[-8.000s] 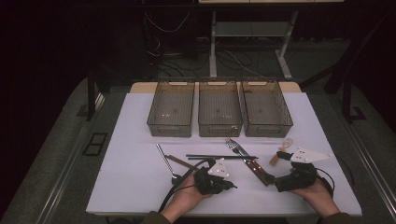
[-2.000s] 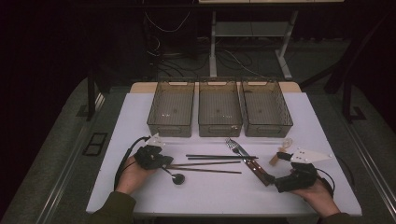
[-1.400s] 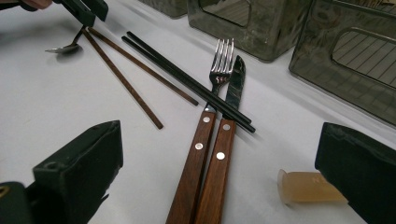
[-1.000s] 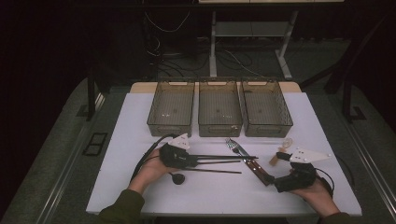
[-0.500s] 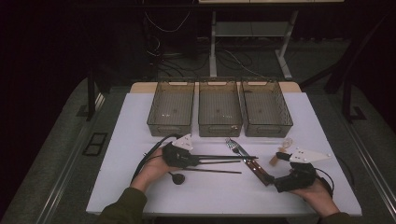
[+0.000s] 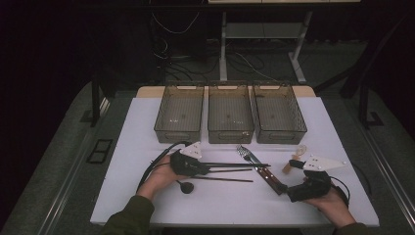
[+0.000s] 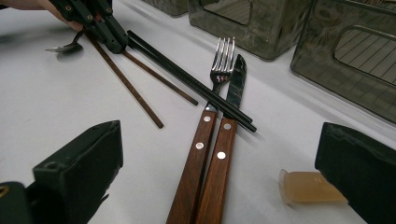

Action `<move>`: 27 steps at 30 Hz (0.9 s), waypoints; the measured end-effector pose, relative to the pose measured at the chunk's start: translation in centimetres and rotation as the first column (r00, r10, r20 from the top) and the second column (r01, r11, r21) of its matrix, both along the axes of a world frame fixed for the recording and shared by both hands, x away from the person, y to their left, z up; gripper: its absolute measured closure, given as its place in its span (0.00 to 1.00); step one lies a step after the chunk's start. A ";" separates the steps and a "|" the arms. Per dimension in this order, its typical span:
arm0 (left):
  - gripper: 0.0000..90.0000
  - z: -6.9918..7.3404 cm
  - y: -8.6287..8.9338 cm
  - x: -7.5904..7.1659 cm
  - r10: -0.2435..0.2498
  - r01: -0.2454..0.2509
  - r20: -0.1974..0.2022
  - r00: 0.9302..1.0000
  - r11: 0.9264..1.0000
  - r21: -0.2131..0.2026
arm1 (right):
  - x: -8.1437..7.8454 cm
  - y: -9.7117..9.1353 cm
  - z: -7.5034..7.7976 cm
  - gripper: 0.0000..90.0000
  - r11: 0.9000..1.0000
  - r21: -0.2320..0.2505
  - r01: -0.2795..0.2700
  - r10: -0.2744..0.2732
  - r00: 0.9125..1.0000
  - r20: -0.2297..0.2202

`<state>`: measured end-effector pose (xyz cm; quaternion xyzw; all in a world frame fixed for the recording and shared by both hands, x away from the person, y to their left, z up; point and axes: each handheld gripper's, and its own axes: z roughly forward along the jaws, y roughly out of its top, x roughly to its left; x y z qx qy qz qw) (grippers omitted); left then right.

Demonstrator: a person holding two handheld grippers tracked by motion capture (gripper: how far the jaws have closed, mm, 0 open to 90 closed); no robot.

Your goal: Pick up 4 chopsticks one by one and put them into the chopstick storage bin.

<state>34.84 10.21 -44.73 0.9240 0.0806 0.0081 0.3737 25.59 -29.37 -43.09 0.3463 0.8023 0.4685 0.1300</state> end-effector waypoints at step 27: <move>0.94 0.5 -0.2 -0.5 -0.043 0.043 0.051 0.998 0.999 0.008 | 0.0 0.0 0.0 0.01 1.000 0.000 -0.003 0.003 1.000 0.004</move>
